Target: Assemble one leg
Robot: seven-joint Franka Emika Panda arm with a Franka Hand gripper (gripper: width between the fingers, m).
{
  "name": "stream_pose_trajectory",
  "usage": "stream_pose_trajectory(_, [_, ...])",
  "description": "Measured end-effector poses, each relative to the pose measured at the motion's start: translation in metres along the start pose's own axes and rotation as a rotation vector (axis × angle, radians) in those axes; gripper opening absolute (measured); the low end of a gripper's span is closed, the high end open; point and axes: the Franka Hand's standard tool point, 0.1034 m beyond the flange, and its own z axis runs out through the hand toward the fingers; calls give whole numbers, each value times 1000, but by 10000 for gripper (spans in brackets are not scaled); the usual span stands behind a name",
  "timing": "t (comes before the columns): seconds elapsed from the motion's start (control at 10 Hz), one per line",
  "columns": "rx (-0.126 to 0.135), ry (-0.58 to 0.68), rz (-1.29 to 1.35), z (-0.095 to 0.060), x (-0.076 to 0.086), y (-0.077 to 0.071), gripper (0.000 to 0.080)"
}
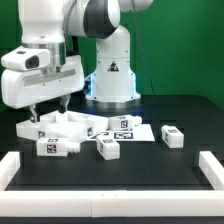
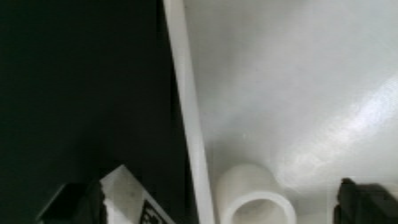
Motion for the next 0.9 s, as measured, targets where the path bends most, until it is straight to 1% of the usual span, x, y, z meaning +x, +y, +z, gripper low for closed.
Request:
stream_pose_trajectory(0.1, [0,0,1,0,0,0,649])
stream_pose_trajectory(0.2, [-5,0,-15,2,-2,1,649])
stream_pose_trajectory(0.3, [-24,-8,-70,14,-15,7,649])
stream_pose_trajectory(0.4, [-6,-24,-69,28,-27,13,649])
stream_pose_trajectory(0.5, [-2,-34,-69,39,-30,19,649])
stream_pose_trajectory(0.6, [-15,-38,-75,45,-32,19,649])
stream_pose_trajectory(0.7, [-9,-40,-74,47,-33,17,649])
stream_pose_trajectory(0.8, [-10,-39,-74,47,-32,18,531])
stream_pose_trajectory(0.9, [-10,-39,-74,47,-33,18,395])
